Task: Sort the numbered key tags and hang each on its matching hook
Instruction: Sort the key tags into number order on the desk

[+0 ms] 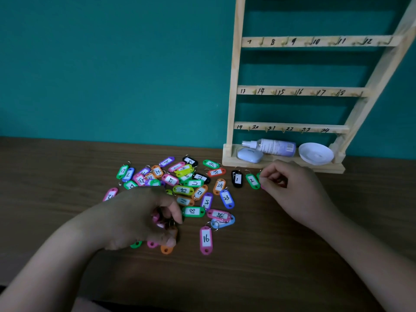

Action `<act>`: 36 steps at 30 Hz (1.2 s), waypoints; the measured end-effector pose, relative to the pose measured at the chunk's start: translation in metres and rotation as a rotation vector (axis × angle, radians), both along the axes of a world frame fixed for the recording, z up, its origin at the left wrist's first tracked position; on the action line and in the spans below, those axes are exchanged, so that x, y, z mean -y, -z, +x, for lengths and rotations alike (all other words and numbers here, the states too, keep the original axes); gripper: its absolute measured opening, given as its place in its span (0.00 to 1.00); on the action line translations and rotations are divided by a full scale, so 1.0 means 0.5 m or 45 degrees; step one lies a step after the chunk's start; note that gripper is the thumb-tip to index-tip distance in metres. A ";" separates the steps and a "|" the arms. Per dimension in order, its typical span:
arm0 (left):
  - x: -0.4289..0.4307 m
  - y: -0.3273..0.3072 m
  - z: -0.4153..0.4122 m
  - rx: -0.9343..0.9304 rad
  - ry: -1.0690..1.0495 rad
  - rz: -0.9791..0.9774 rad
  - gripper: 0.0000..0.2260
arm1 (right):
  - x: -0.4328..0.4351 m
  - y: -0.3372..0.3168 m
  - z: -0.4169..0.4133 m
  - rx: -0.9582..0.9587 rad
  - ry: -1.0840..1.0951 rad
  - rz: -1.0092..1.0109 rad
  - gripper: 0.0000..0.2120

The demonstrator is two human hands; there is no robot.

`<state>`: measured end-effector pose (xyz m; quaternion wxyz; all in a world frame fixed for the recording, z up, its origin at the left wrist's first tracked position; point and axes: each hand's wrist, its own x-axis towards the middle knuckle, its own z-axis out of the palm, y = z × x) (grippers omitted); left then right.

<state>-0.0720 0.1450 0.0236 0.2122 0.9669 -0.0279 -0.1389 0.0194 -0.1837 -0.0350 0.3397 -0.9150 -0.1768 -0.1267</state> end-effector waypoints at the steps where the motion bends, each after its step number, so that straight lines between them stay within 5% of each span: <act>1: 0.000 0.001 0.000 -0.004 -0.013 -0.010 0.07 | -0.002 0.000 -0.003 0.006 -0.011 -0.009 0.08; 10: -0.015 0.016 0.024 -0.060 0.090 0.034 0.04 | -0.027 0.006 -0.024 0.005 -0.132 0.006 0.06; 23: 0.016 0.015 0.019 0.222 0.077 -0.379 0.04 | -0.063 -0.011 -0.064 0.050 -0.288 0.039 0.01; 30: 0.088 0.024 0.028 0.435 -0.060 -0.649 0.03 | -0.069 -0.006 -0.068 -0.106 -0.453 0.260 0.14; 36: 0.132 0.040 0.041 0.538 -0.094 -0.678 0.04 | -0.062 -0.001 -0.058 -0.210 -0.474 0.433 0.10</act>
